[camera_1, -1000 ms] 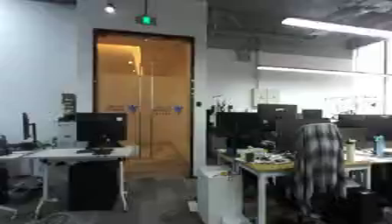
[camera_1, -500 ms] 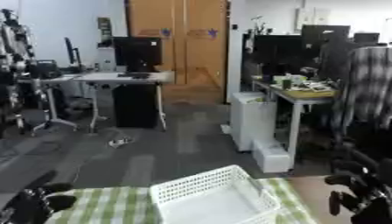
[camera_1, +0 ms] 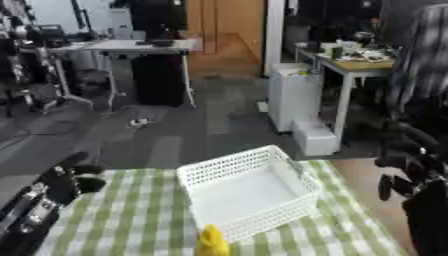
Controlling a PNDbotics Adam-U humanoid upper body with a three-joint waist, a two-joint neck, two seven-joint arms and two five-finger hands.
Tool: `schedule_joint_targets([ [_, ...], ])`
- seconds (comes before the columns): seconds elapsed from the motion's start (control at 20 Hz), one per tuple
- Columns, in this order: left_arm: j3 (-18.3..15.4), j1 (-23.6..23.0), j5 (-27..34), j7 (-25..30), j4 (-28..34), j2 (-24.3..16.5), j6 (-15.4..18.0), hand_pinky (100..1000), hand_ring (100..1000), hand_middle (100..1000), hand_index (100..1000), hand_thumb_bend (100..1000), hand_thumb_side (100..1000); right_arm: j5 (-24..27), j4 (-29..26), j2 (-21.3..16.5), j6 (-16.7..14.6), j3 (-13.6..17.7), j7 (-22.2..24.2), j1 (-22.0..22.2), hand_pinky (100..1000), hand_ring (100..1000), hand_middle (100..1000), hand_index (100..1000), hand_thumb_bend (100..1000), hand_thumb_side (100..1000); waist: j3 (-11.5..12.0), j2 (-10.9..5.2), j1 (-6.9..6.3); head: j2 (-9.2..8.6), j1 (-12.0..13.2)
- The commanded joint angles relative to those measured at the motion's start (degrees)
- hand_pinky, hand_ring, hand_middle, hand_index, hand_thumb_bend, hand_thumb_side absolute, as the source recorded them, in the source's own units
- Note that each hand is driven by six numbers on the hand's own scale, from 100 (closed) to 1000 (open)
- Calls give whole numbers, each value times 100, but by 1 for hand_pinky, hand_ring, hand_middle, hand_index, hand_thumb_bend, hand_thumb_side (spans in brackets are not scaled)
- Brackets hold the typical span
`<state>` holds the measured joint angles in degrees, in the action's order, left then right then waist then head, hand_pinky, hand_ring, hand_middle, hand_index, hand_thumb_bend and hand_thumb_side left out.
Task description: Pick up objects on the table and place them in the box.
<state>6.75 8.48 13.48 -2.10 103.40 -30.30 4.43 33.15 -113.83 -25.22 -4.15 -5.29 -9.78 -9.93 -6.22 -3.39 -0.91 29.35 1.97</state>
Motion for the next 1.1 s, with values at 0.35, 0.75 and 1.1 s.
schedule_joint_targets([
  [0.35,30,290,76,89,-171,-85,46,787,733,733,975,436,773,-178,-76,-208,124,-61,75,-145,243,559,628,794,548,603,128,323,-195,374,-16],
  [0.75,150,470,-116,336,-375,-53,127,799,757,762,1000,509,754,-253,-76,-183,165,-82,88,-253,241,559,628,794,552,601,142,570,-255,344,39],
  [1.1,409,507,-301,814,-698,0,408,799,768,774,1000,699,629,-276,-76,-162,183,-81,74,-302,239,558,627,796,556,600,110,664,-278,284,63],
])
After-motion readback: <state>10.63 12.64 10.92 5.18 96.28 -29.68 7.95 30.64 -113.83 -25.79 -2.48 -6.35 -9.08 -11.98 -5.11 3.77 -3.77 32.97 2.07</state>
